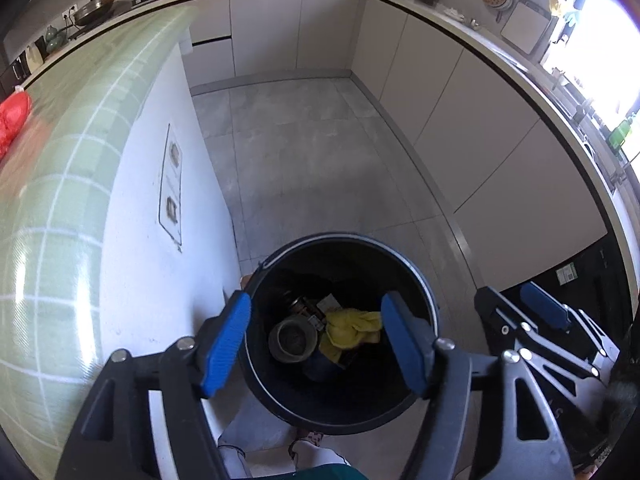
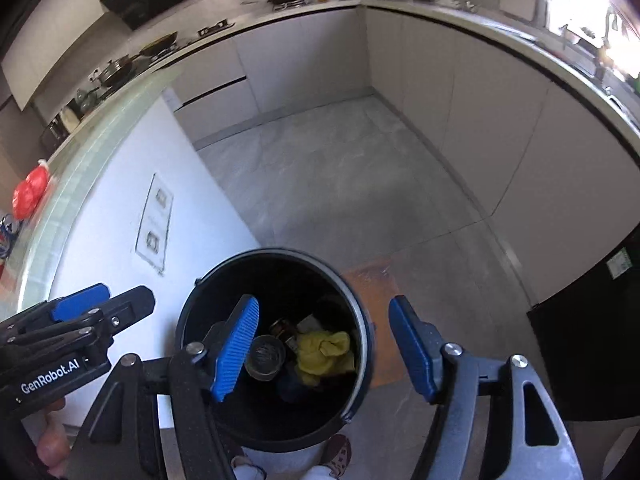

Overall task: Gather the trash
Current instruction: 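Open both tools over the bucket, dropping cloth and steel wool, then move both open tools back over the island toward the Pepsi can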

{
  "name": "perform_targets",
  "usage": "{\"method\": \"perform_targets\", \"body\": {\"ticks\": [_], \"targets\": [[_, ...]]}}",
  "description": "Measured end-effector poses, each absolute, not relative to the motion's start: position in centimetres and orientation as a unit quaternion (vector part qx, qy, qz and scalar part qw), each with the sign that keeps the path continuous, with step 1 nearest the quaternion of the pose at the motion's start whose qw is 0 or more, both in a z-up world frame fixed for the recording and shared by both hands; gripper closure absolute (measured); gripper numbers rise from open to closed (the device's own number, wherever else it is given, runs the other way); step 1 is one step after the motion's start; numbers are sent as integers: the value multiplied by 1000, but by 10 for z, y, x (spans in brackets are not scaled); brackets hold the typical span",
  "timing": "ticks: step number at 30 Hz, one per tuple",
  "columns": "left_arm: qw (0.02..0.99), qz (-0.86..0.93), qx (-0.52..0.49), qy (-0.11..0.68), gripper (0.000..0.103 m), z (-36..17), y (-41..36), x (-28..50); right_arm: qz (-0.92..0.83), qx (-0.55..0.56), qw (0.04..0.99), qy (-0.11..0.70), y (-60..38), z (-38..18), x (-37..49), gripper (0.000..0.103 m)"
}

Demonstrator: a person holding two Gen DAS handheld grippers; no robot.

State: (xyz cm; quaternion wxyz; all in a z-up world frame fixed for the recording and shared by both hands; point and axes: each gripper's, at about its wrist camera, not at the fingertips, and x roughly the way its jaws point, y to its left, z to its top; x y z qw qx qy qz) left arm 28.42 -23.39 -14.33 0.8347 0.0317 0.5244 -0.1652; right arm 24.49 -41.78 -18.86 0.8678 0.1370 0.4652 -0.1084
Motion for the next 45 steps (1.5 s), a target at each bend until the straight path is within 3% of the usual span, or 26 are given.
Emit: {"method": "perform_targets", "body": {"ticks": [17, 31, 45], "targets": [[881, -151, 20, 448, 30, -55, -172, 267, -93, 141, 895, 413, -371, -111, 242, 33], [906, -70, -24, 418, 26, -23, 4, 268, -19, 114, 922, 369, -205, -50, 265, 33], [908, 0, -55, 415, 22, -35, 171, 286, 31, 90, 926, 365, -29, -48, 301, 32]]}}
